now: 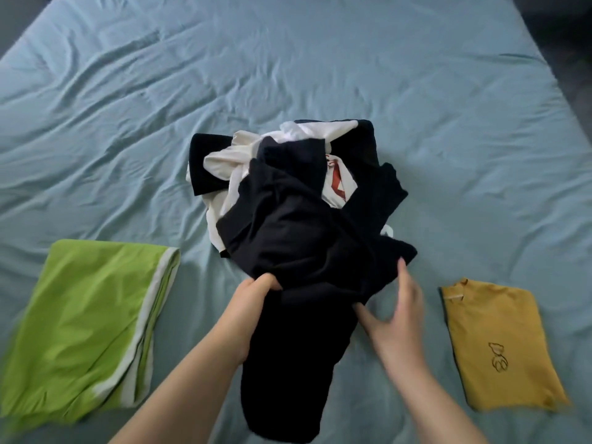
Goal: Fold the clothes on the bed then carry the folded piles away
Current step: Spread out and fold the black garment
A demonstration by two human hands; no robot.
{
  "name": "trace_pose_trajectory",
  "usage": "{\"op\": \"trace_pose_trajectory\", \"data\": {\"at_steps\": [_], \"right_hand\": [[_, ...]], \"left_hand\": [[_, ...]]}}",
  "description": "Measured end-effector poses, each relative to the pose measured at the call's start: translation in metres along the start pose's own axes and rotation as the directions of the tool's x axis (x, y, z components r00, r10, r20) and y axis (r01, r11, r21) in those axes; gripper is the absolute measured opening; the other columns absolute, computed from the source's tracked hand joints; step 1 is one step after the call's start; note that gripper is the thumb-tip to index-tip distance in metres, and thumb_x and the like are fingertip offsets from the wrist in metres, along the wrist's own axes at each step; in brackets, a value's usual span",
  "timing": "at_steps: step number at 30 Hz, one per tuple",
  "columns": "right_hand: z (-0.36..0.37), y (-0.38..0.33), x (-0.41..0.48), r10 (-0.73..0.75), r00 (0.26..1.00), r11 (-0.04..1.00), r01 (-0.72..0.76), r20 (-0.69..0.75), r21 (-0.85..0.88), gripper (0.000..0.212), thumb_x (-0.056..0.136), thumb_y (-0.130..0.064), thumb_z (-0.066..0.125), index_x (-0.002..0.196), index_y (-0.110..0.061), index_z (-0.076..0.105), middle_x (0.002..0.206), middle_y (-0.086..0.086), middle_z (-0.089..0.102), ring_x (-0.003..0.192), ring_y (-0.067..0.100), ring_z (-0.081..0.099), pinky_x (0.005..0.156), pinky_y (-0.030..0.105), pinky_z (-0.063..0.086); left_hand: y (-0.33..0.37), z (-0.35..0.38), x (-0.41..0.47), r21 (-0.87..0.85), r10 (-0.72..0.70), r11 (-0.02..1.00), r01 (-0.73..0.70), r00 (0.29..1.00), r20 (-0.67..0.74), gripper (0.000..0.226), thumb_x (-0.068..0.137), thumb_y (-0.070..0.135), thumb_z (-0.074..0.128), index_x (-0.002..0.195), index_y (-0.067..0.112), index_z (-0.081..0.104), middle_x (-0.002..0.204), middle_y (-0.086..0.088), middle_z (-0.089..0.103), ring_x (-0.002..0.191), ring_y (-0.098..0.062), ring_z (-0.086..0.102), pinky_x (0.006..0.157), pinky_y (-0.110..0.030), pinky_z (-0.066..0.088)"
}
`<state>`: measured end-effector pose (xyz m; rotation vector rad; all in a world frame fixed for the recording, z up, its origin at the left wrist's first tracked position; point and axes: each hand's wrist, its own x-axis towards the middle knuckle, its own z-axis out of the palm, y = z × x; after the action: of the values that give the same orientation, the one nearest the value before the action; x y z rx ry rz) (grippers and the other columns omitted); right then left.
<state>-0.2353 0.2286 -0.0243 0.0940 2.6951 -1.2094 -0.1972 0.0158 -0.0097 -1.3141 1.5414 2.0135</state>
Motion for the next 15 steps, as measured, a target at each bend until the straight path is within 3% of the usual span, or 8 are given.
{"op": "trace_pose_trajectory", "data": {"at_steps": [2, 3, 4, 6, 8, 11, 13, 15], "right_hand": [[0.002, -0.006, 0.013, -0.184, 0.972, 0.922, 0.222, 0.147, -0.317, 0.097, 0.080, -0.030, 0.074, 0.150, -0.045, 0.008, 0.162, 0.002, -0.002, 0.148, 0.023, 0.000, 0.118, 0.047, 0.008], [0.005, -0.009, 0.016, -0.255, 0.928, 0.826, 0.355, 0.273, -0.437, 0.088, 0.082, -0.029, 0.069, 0.149, -0.044, 0.015, 0.162, -0.003, -0.008, 0.149, 0.023, -0.009, 0.118, 0.050, -0.003], [0.009, -0.010, 0.015, -0.290, 0.867, 0.725, 0.475, 0.405, -0.498, 0.077, 0.082, -0.030, 0.066, 0.146, -0.039, 0.025, 0.161, -0.005, -0.001, 0.149, 0.021, -0.009, 0.116, 0.050, -0.009], [0.011, -0.001, 0.004, -0.239, 0.768, 0.674, 0.572, 0.593, -0.469, 0.057, 0.080, -0.033, 0.062, 0.135, -0.027, 0.047, 0.146, -0.003, 0.041, 0.144, 0.019, 0.025, 0.119, 0.040, 0.002], [0.001, 0.020, -0.020, -0.100, 0.742, 0.753, 0.492, 0.663, -0.437, 0.035, 0.074, -0.044, 0.064, 0.104, -0.026, 0.059, 0.109, -0.004, 0.066, 0.111, 0.019, 0.058, 0.098, 0.031, 0.036], [-0.031, 0.072, -0.062, 0.205, 0.784, 0.875, 0.121, 0.585, -0.469, 0.045, 0.066, -0.064, 0.069, 0.075, -0.028, 0.044, 0.065, -0.008, 0.058, 0.059, 0.007, 0.052, 0.055, 0.032, 0.039], [-0.057, 0.110, -0.086, 0.329, 0.833, 0.842, -0.046, 0.445, -0.537, 0.045, 0.078, -0.051, 0.071, 0.067, -0.023, 0.038, 0.053, -0.003, 0.046, 0.052, 0.013, 0.044, 0.055, 0.039, 0.042], [-0.081, 0.136, -0.104, 0.418, 0.847, 0.777, -0.146, 0.328, -0.613, 0.036, 0.084, -0.038, 0.070, 0.068, -0.021, 0.042, 0.055, -0.003, 0.049, 0.058, 0.018, 0.053, 0.062, 0.037, 0.047]], "left_hand": [[-0.013, -0.011, -0.021, 0.067, -0.020, 0.998, 0.018, 0.999, 0.033, 0.010, 0.080, 0.013, 0.055, 0.075, 0.005, 0.059, 0.052, -0.008, 0.060, 0.047, -0.018, 0.061, 0.033, -0.010, 0.035], [-0.018, -0.014, -0.029, 0.104, -0.051, 0.993, 0.048, 0.998, 0.027, 0.013, 0.082, 0.015, 0.056, 0.075, 0.004, 0.059, 0.059, -0.011, 0.061, 0.053, -0.021, 0.061, 0.036, -0.010, 0.038], [-0.023, -0.017, -0.035, 0.125, -0.075, 0.990, 0.071, 0.997, 0.026, 0.020, 0.080, 0.025, 0.061, 0.081, 0.005, 0.062, 0.068, -0.011, 0.065, 0.061, -0.021, 0.065, 0.045, -0.013, 0.044], [-0.039, -0.029, -0.050, 0.178, -0.075, 0.982, 0.066, 0.996, 0.046, 0.038, 0.072, 0.045, 0.067, 0.091, 0.013, 0.066, 0.077, -0.005, 0.073, 0.070, -0.019, 0.071, 0.057, -0.024, 0.051], [-0.059, -0.049, -0.056, 0.318, 0.044, 0.948, -0.026, 0.998, -0.049, 0.033, 0.075, 0.045, 0.068, 0.088, 0.014, 0.066, 0.076, -0.002, 0.074, 0.073, -0.018, 0.072, 0.064, -0.033, 0.055], [-0.082, -0.079, -0.053, 0.401, 0.159, 0.915, -0.047, 0.954, -0.253, 0.012, 0.084, 0.029, 0.063, 0.083, 0.017, 0.063, 0.081, -0.004, 0.071, 0.081, -0.022, 0.068, 0.074, -0.039, 0.053], [-0.096, -0.100, -0.052, 0.290, 0.118, 0.957, -0.012, 0.929, -0.352, 0.004, 0.088, 0.023, 0.057, 0.087, 0.021, 0.061, 0.090, -0.007, 0.070, 0.086, -0.026, 0.067, 0.081, -0.043, 0.055], [-0.109, -0.119, -0.051, 0.207, 0.049, 0.978, 0.031, 0.926, -0.374, 0.017, 0.089, 0.022, 0.057, 0.106, 0.018, 0.059, 0.107, -0.012, 0.068, 0.095, -0.030, 0.065, 0.089, -0.050, 0.052]]}}
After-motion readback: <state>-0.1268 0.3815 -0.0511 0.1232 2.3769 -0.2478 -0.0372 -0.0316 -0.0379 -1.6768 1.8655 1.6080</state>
